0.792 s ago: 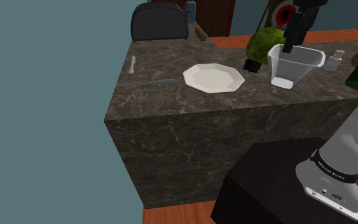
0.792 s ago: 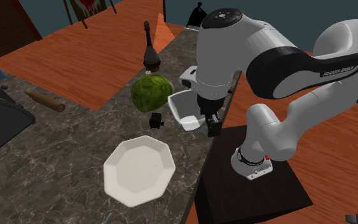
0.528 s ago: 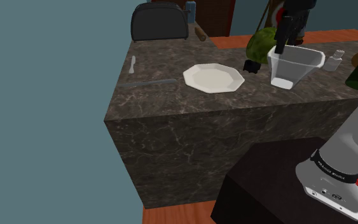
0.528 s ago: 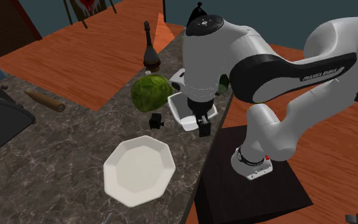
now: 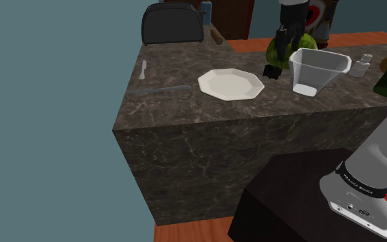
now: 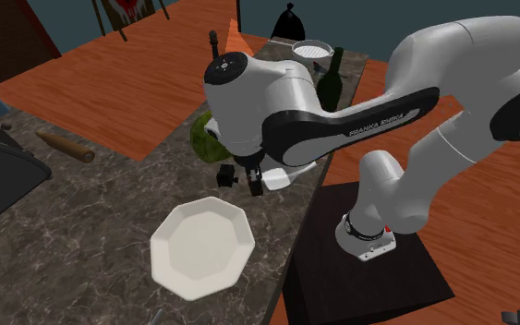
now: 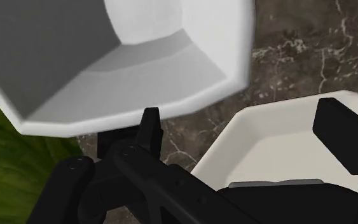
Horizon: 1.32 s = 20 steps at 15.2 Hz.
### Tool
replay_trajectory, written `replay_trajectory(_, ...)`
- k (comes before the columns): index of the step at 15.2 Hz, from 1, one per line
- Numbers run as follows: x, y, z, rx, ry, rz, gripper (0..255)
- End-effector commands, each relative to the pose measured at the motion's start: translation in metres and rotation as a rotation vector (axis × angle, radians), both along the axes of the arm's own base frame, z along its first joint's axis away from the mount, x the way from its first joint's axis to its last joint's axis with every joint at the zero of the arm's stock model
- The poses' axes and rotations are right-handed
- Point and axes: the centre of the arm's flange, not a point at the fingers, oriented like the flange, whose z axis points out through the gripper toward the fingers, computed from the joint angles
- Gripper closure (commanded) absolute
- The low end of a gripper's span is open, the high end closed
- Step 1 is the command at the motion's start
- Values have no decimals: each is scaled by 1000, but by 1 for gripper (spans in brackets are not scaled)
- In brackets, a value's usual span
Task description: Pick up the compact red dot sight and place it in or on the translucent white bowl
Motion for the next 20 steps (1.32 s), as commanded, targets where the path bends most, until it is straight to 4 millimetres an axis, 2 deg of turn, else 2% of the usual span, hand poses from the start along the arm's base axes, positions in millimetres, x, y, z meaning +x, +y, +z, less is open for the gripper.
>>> replay_trajectory(1, 20, -14, -16, -23, 16, -4, 0)
replay_trajectory(9, 102, -64, -66, -112, 82, -22, 0)
replay_trajectory(16, 93, -73, -101, -112, 82, -22, 0)
replay_trajectory(20, 93, -74, -103, -112, 82, -22, 0)
